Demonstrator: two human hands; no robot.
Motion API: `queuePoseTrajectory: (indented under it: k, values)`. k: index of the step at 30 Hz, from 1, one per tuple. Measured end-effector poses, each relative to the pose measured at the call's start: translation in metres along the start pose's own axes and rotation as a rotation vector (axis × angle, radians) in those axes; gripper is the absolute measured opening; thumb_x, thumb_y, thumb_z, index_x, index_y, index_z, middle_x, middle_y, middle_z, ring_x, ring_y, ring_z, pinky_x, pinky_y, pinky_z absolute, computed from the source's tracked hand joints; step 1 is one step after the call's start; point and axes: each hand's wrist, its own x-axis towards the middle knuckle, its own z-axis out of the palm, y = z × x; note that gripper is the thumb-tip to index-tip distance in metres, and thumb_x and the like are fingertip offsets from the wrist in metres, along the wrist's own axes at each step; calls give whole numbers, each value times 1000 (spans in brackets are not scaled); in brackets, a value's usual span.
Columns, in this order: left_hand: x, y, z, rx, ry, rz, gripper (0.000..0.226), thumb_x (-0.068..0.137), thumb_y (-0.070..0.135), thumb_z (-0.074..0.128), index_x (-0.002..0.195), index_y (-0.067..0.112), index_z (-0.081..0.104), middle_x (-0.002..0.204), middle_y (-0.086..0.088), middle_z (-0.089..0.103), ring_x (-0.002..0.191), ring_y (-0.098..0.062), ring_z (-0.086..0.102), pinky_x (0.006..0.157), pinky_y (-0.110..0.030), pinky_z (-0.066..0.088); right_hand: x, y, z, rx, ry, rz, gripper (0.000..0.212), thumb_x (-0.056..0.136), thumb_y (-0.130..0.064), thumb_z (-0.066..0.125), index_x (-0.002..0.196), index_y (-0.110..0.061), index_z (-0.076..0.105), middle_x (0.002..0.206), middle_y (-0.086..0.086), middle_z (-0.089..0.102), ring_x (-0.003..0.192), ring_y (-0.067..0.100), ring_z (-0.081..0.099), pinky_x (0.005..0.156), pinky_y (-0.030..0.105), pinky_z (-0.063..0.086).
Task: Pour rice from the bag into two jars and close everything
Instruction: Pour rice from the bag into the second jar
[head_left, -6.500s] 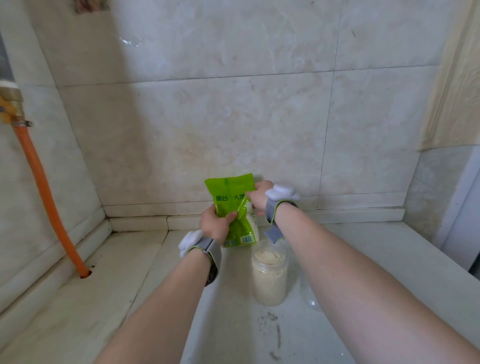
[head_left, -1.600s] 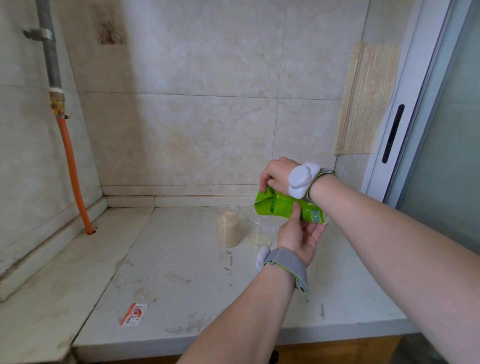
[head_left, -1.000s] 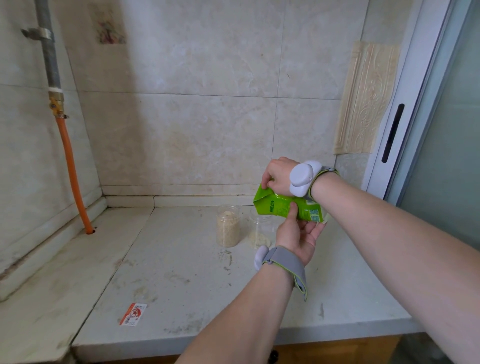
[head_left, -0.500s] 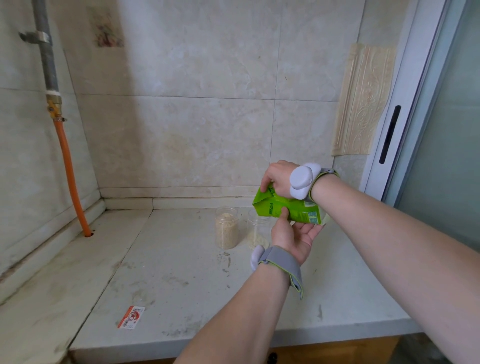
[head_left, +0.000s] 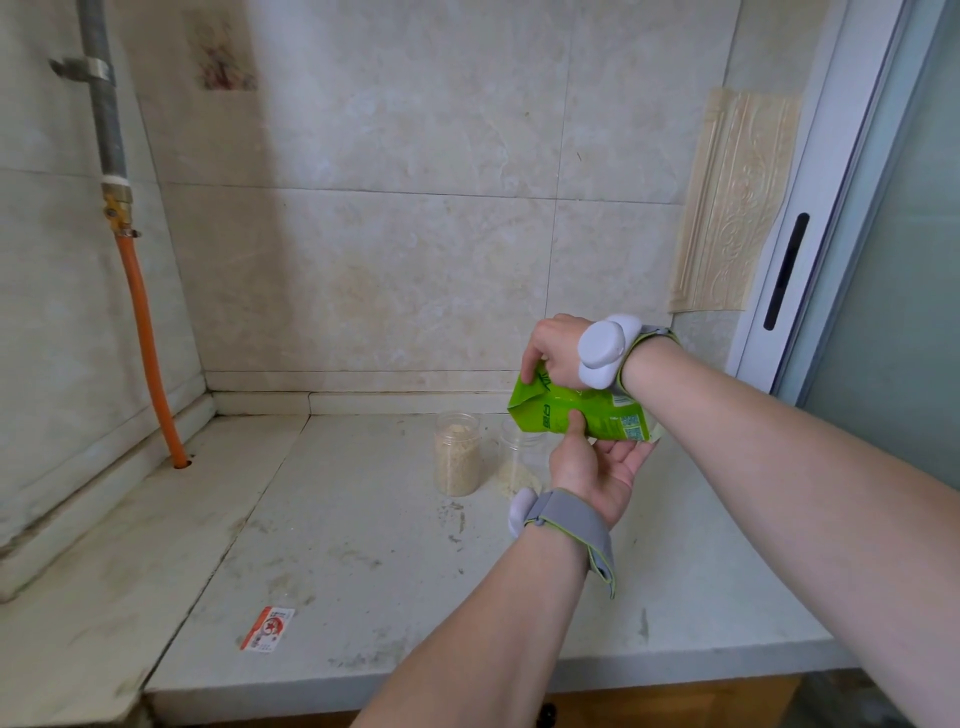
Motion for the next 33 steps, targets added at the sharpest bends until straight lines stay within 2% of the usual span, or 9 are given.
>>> queuePoseTrajectory:
  k: [14, 20, 26, 33]
  values:
    - [-7, -1, 4, 7, -12, -7, 42, 103, 34, 34, 93, -1, 56, 93, -19, 64, 84, -34, 62, 52, -43, 57, -2, -4, -2, -22, -23, -2, 49, 83, 1, 44, 107, -31, 72, 115, 5, 66, 102, 25, 63, 83, 29, 54]
    - [-9, -1, 4, -2, -3, 6, 42, 102, 35, 36, 92, 0, 57, 85, -18, 67, 62, -31, 70, 52, -44, 57, -3, -5, -3, -22, -23, -2, 49, 84, 2, 43, 108, -29, 72, 116, 5, 66, 103, 25, 64, 80, 27, 52]
    - [-10, -1, 6, 15, 5, -3, 42, 102, 35, 35, 93, -1, 56, 92, -19, 64, 83, -34, 62, 52, -44, 57, -1, -4, -3, -38, -41, -2, 50, 83, 3, 43, 107, -31, 72, 116, 4, 66, 101, 25, 65, 85, 30, 55]
    - [-10, -2, 7, 22, -5, -1, 41, 102, 35, 35, 93, 0, 56, 91, -19, 65, 85, -34, 62, 53, -44, 57, -2, -3, -5, -29, -32, 5, 51, 82, 3, 43, 106, -32, 72, 115, 2, 67, 100, 25, 65, 84, 30, 55]
